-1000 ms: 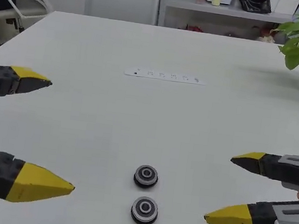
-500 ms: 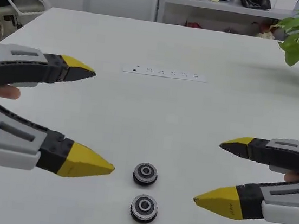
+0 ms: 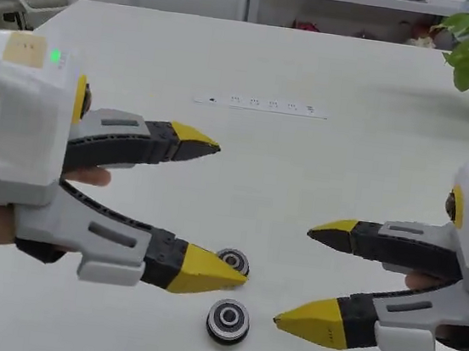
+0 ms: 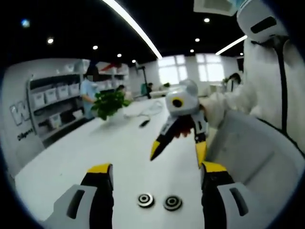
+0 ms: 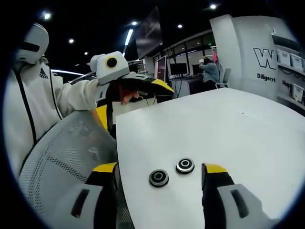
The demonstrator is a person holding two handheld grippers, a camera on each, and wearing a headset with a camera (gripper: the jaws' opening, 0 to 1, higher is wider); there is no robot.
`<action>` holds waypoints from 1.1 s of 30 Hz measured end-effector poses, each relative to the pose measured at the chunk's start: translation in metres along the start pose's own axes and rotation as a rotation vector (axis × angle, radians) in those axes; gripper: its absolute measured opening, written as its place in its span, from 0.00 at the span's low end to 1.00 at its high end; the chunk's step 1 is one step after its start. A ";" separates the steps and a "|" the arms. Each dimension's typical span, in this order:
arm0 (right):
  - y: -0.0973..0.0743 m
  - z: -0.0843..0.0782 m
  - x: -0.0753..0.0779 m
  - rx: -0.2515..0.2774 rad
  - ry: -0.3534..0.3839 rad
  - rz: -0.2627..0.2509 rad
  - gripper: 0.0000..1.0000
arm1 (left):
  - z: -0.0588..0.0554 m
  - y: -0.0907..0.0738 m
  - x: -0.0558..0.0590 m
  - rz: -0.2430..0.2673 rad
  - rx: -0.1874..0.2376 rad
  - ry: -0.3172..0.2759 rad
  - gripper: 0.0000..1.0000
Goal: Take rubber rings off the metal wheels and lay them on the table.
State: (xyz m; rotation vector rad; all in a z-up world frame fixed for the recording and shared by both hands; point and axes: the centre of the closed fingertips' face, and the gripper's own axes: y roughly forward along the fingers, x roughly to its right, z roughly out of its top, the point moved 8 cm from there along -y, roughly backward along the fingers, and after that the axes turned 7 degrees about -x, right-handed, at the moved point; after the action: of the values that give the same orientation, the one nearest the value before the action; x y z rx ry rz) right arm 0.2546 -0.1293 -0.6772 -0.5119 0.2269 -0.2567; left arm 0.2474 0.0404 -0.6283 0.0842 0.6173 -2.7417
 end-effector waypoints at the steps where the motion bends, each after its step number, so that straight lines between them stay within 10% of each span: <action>1: 0.001 0.000 0.001 0.004 -0.001 0.002 0.66 | -0.002 0.002 0.001 0.000 -0.003 -0.001 0.76; 33: 0.044 -0.040 0.009 -0.069 -0.046 0.081 0.39 | -0.072 0.033 0.007 -0.052 -0.153 -0.056 0.47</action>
State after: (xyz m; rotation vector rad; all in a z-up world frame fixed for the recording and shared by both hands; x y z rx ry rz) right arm 0.2600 -0.1130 -0.7349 -0.5749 0.2119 -0.1590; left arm 0.2502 0.0406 -0.7077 -0.0445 0.8212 -2.7256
